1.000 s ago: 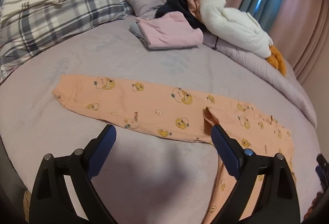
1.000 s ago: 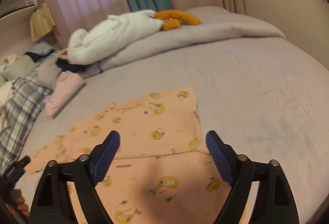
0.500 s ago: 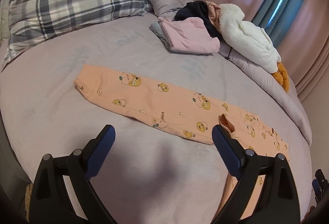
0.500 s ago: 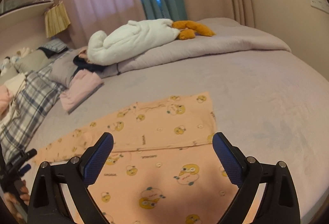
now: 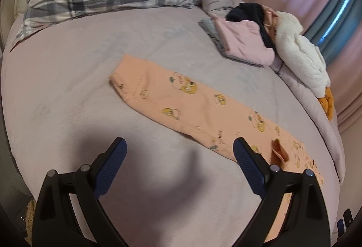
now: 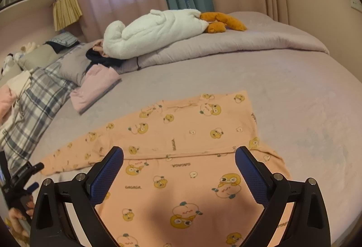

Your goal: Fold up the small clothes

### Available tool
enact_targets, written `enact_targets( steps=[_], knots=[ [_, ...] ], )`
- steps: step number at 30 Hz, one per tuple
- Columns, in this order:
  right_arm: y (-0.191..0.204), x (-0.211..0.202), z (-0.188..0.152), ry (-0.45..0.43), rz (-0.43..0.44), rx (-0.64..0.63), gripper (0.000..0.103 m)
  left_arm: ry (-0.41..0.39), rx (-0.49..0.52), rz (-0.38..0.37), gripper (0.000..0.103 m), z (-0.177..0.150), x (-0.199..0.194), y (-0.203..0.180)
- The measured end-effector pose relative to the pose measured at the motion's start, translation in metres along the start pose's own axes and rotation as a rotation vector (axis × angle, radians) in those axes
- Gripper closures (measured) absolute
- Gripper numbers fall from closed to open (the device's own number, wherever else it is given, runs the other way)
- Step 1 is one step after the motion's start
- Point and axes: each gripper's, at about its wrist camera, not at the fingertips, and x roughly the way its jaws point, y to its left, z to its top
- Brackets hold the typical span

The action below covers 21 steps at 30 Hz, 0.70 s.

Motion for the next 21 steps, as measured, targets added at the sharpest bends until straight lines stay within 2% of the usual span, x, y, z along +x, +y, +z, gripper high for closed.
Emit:
enact_targets(
  steps=[9,14,21],
  knots=[
    [-0.002,0.007,-0.001,0.018,-0.028,0.003,0.005,0.022,-0.072,-0.013,0.008,0.011,0.017,0.015],
    [-0.002,0.010,-0.001,0.023,-0.038,-0.002,0.005,0.071,-0.125,0.004,0.010,0.010,0.036,0.032],
    [-0.002,0.017,0.000,0.040,-0.037,0.006,0.005,0.047,-0.164,-0.017,0.010,0.020,0.042,0.039]
  ],
)
